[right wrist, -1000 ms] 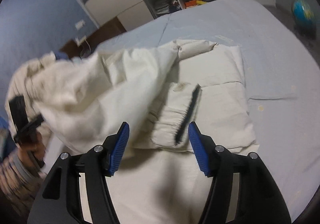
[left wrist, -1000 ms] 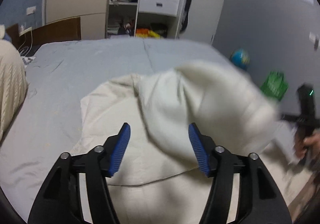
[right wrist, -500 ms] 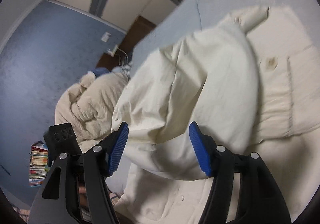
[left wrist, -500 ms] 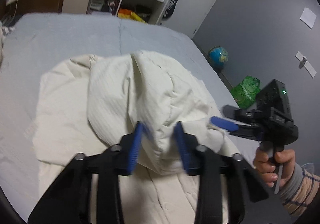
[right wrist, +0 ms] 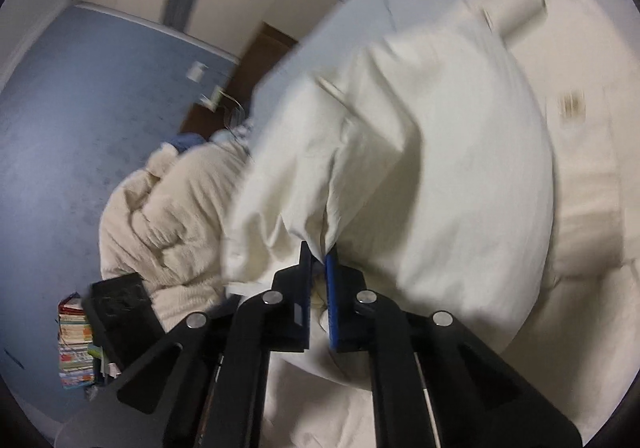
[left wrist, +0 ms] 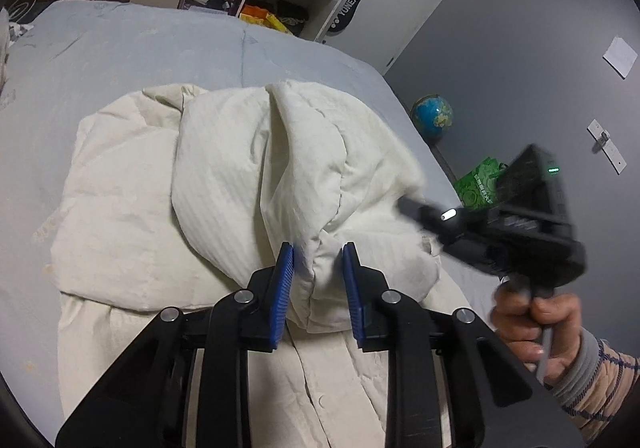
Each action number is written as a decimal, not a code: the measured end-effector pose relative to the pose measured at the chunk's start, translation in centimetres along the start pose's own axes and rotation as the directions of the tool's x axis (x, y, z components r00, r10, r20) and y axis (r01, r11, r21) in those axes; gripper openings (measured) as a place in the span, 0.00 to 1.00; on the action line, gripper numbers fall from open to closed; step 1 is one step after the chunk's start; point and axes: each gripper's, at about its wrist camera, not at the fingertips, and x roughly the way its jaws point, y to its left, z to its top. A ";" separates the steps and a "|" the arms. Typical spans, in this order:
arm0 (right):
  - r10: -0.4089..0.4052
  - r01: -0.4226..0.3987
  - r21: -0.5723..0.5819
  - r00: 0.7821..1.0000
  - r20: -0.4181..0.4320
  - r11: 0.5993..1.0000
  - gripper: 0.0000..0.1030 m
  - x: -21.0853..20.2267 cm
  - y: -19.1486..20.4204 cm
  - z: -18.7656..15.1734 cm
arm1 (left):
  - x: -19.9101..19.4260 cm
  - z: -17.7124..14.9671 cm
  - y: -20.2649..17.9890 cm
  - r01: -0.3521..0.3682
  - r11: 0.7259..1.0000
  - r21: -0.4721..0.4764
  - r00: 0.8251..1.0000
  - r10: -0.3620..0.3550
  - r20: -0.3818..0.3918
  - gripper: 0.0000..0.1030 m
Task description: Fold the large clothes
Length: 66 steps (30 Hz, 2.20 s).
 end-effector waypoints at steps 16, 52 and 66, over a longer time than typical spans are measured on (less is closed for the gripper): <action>-0.060 0.059 0.048 0.998 0.024 0.997 0.05 -3.5 -4.0 -4.3 | 2.2 -3.8 -1.1 -0.001 0.995 0.097 0.993 0.012 -0.114 0.27; -0.237 0.225 -0.132 0.968 -0.082 0.965 0.04 -1.6 -7.4 -6.4 | 5.3 -6.0 4.6 -0.094 0.991 -0.094 0.991 0.084 -0.103 0.55; -0.293 0.284 -0.130 0.955 -0.051 0.950 0.17 -15.6 -9.0 -4.9 | -5.3 -9.0 9.7 -0.305 0.951 0.056 0.932 0.310 -0.189 0.77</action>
